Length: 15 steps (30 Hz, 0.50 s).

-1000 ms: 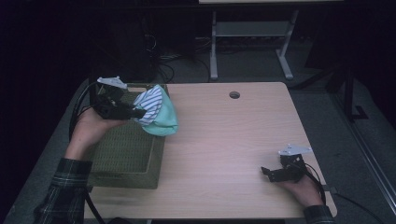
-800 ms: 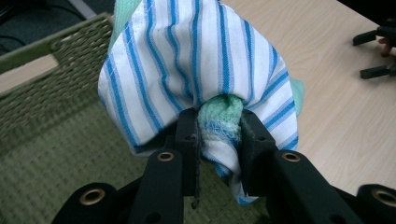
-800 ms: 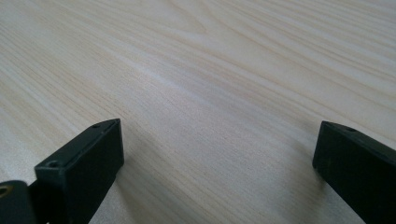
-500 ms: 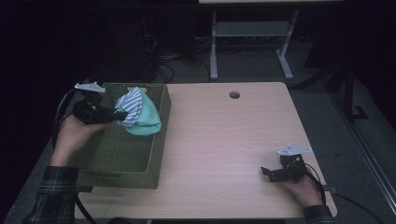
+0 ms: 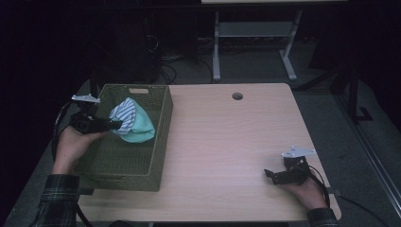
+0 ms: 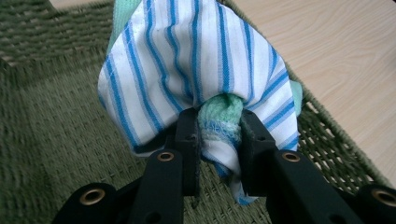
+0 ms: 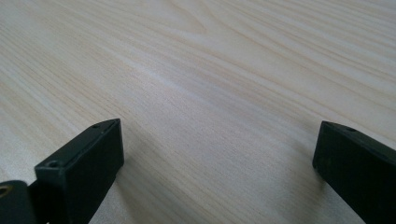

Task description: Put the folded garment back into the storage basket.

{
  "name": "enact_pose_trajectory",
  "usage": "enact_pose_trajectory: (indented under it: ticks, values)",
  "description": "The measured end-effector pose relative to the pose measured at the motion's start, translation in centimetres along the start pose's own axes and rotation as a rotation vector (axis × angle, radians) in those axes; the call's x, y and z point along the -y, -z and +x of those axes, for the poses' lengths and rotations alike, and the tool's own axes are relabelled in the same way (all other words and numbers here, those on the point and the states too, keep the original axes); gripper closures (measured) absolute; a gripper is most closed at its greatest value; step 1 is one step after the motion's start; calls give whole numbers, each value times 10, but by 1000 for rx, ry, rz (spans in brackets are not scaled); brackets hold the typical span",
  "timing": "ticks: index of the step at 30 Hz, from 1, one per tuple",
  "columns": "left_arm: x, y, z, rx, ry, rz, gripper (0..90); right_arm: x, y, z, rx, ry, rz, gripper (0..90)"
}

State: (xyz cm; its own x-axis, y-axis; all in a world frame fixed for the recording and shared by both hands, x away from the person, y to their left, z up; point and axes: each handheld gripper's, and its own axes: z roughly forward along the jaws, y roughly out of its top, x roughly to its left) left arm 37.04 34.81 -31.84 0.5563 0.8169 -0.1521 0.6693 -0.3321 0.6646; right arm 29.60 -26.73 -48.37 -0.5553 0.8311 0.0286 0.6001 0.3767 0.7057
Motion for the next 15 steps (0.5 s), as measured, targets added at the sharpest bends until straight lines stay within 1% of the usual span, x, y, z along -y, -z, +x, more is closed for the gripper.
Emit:
enact_pose_trajectory:
  ticks: [4,11,15]
  values:
    - [6,-11,4,-16,13,21,722,0,0,0,0,-1,1,16]
    - [19,-32,11,-6,40,56,722,0,0,0,0,0,0,16]
    - [23,-41,13,-2,38,79,722,0,0,0,0,-1,0,16]
